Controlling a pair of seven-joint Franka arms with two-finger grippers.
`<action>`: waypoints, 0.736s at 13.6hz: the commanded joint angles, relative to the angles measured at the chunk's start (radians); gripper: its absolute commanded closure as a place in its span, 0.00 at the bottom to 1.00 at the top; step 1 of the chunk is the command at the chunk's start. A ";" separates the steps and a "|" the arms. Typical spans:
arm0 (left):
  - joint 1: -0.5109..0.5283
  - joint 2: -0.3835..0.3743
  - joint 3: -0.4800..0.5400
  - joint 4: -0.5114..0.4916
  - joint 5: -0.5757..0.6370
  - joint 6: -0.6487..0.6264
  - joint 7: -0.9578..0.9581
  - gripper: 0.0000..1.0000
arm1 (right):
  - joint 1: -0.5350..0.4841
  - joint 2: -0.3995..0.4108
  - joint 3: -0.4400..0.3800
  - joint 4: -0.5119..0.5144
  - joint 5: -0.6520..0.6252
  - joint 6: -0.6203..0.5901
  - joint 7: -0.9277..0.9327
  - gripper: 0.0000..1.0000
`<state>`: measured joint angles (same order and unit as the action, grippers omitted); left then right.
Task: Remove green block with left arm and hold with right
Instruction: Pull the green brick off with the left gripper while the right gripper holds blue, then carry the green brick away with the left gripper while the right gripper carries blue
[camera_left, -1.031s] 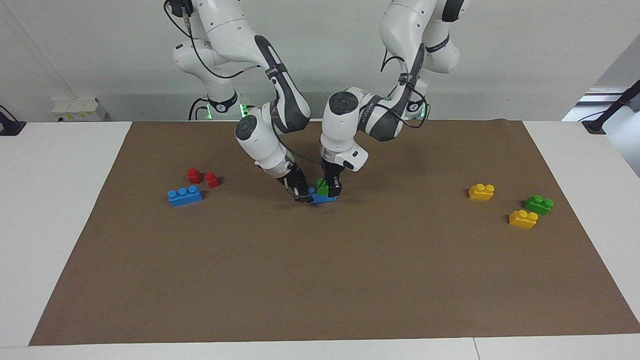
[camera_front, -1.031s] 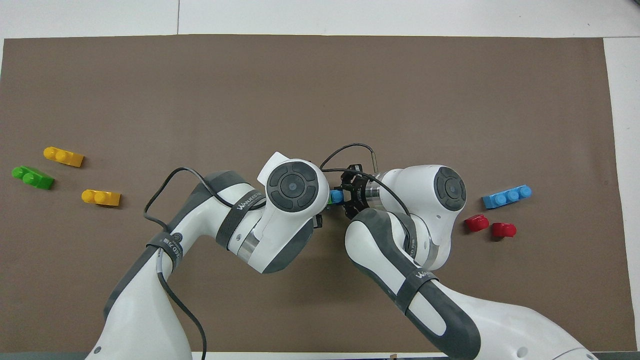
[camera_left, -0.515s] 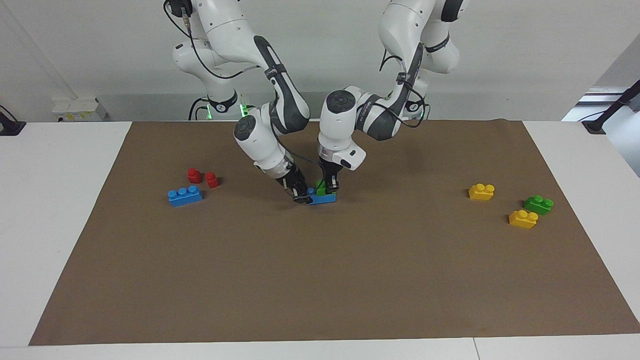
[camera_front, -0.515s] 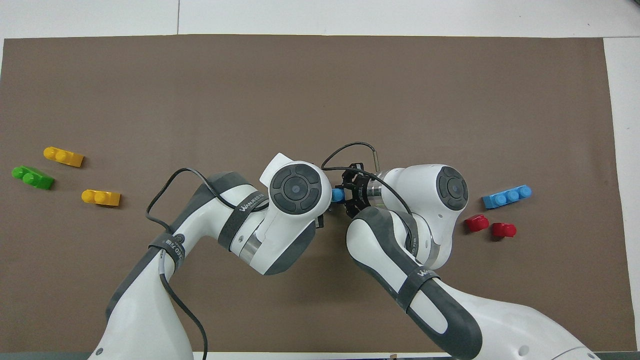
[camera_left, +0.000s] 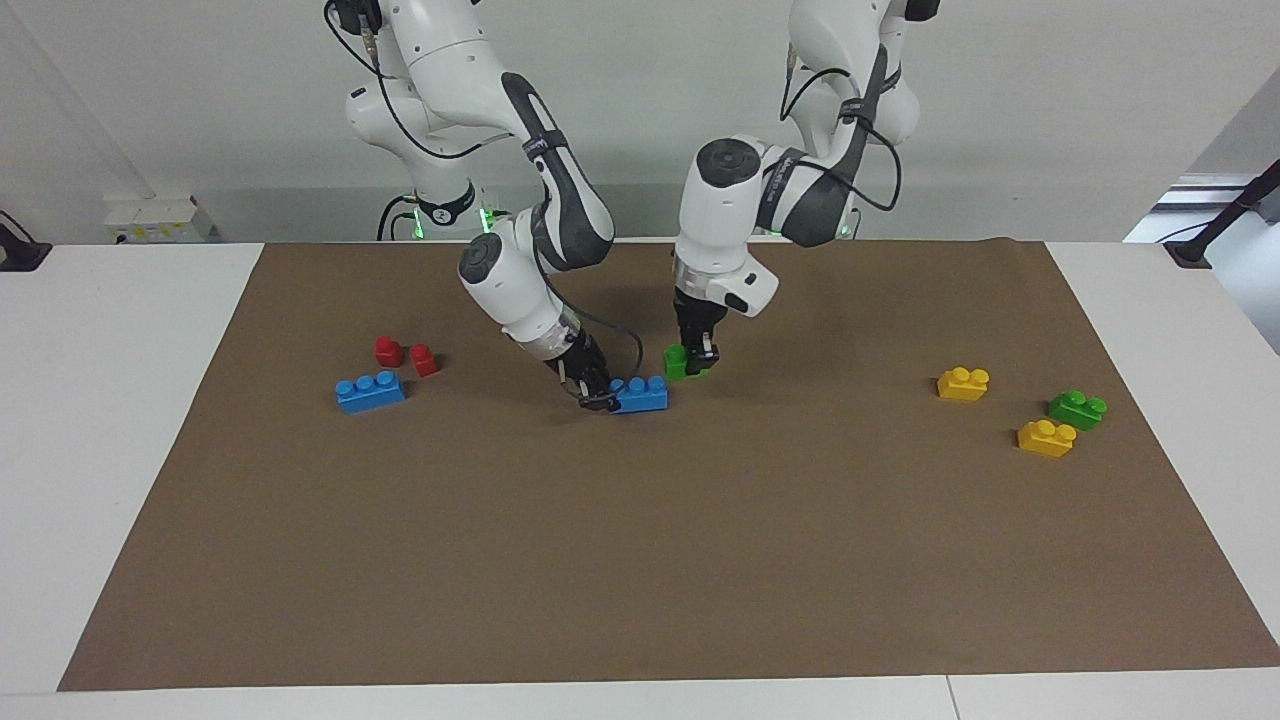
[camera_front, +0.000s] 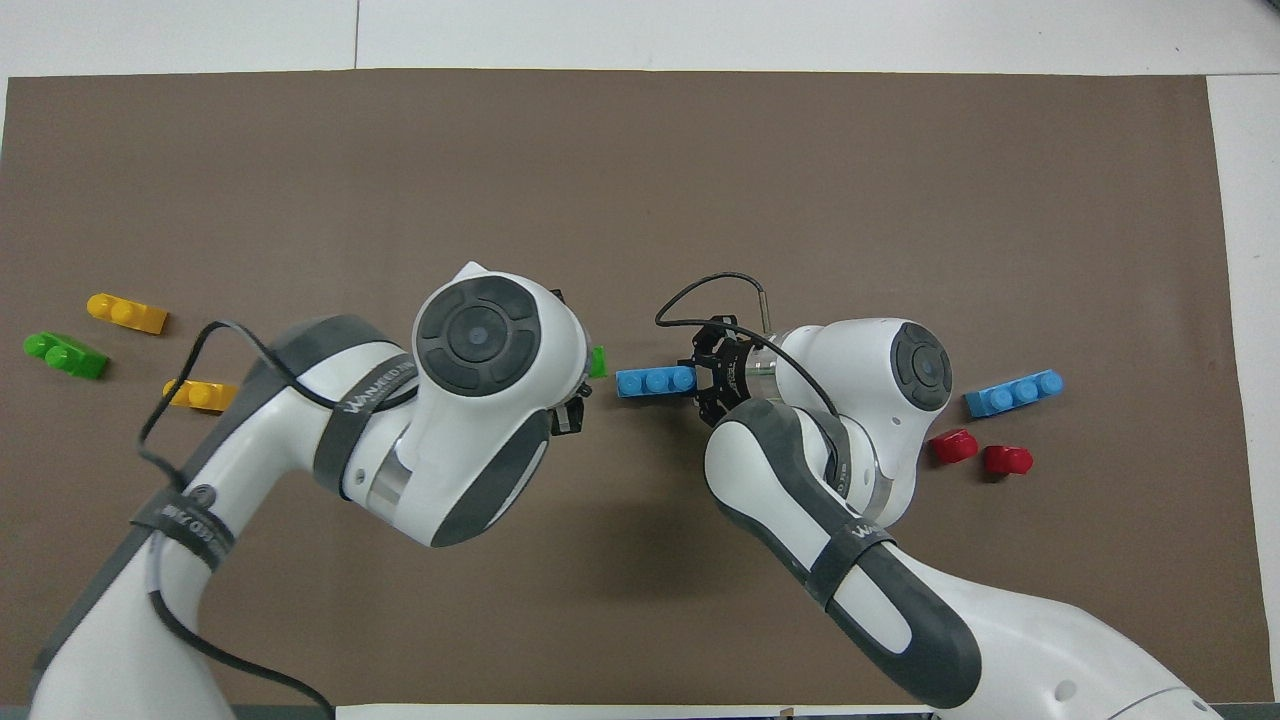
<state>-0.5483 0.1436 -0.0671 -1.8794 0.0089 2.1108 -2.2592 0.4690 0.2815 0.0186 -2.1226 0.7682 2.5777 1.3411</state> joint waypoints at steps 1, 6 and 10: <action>0.098 -0.080 -0.005 -0.012 0.008 -0.090 0.136 1.00 | -0.077 -0.011 0.001 0.084 0.008 -0.123 -0.045 1.00; 0.331 -0.093 -0.005 -0.023 -0.004 -0.129 0.530 1.00 | -0.315 -0.030 -0.002 0.191 -0.073 -0.371 -0.245 1.00; 0.508 -0.093 -0.003 -0.046 -0.035 -0.109 0.873 1.00 | -0.463 -0.025 -0.003 0.176 -0.173 -0.415 -0.272 1.00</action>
<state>-0.1089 0.0622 -0.0577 -1.8943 -0.0048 1.9937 -1.5331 0.0630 0.2554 0.0010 -1.9369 0.6376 2.1736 1.0897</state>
